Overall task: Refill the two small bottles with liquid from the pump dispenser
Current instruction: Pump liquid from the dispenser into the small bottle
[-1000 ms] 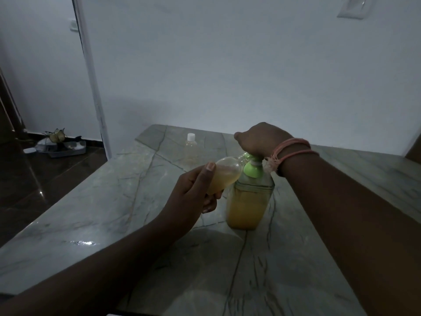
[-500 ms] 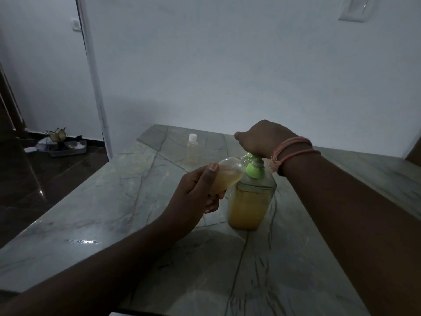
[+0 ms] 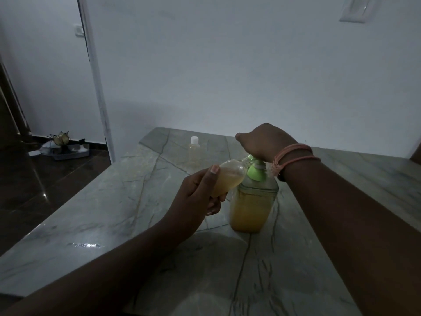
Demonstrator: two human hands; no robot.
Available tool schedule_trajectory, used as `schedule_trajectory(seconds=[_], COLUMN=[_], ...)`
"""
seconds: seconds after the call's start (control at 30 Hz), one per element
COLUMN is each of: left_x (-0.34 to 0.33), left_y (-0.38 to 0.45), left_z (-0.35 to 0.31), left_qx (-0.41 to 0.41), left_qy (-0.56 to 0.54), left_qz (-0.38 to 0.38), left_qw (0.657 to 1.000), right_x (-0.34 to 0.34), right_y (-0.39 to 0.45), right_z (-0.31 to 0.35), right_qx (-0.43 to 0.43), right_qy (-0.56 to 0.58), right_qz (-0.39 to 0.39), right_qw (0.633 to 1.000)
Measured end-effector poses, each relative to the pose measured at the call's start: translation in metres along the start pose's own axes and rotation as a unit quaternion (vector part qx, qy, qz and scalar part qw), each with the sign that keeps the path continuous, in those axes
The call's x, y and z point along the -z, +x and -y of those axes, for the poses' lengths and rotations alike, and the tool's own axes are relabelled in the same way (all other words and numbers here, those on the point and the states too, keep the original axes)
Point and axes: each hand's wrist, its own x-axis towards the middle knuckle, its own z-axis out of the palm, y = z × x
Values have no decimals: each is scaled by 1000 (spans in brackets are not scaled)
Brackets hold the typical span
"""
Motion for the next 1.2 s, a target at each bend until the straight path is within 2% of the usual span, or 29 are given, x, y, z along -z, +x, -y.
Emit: schedule_trajectory(seconds=[0.27,0.4,0.5,0.63,0.8,0.87,1.0,1.2], left_x=[-1,0,0,-1,0,1,1,0], left_y=[0,-1,1,0,-1,0,1,0], left_z=[0,-1,0,0,-2,-1,2,0], left_qx=[-4,-6,-6,-3,-9,-6,-9,-6], left_qy=[6,7,14,4,3,1,-6,-4], left_qz=[-1,-3,-2,-5,4,2,6,0], left_qw=[1000,1000,1000,1000,1000,1000,1000,1000], right_x=[0,-1,-4,-3,3,1,-6,0], right_y=[-3,1,0,-3,-3,-2,-3,-2], right_z=[-1,0,-2,-1,1,0,-4,2], right_qx=[25,2,4,23,-4,-7,-29,-10], right_qy=[-28,-29,0,-22,-24,3,60,-16], right_qz=[28,-7,10,30,-8,-25,-9,3], right_qw=[999,1000,1000,999,1000,1000,998,1000])
